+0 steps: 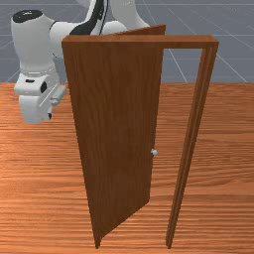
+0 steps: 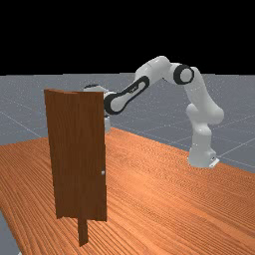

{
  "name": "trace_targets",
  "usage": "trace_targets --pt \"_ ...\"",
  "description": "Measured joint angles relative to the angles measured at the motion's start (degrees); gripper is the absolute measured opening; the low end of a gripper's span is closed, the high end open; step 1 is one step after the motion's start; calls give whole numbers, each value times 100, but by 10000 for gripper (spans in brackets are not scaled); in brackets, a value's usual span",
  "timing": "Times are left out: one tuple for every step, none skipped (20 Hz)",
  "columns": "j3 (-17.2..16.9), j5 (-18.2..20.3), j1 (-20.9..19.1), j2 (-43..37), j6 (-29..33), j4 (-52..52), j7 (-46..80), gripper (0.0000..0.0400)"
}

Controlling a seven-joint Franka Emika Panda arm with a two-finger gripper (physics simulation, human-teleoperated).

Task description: Close the door

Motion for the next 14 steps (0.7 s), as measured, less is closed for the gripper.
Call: trace_targets --pt "1 -2 7 -6 3 -10 9 0" --pt "3 -4 14 -14 8 -23 18 0" --pt "5 -8 26 -27 15 -44 33 0" --pt "8 -12 39 -39 21 -62 50 0" --pt "11 -15 52 -51 28 -80 65 0" --pt "14 -18 65 -62 33 -97 78 0" --pt "17 -21 77 -72 39 -112 92 0" --pt "20 -24 88 -82 44 -128 104 0" --pt "24 -29 102 -95 52 -150 119 0" --pt "28 -33 117 -109 59 -171 139 0" --pt "31 -37 132 -121 65 -190 157 0" --pt "35 -40 147 -133 71 -209 175 0" --pt "38 -42 160 -141 75 -219 191 0" --pt "39 -43 165 -145 60 -215 194 0"
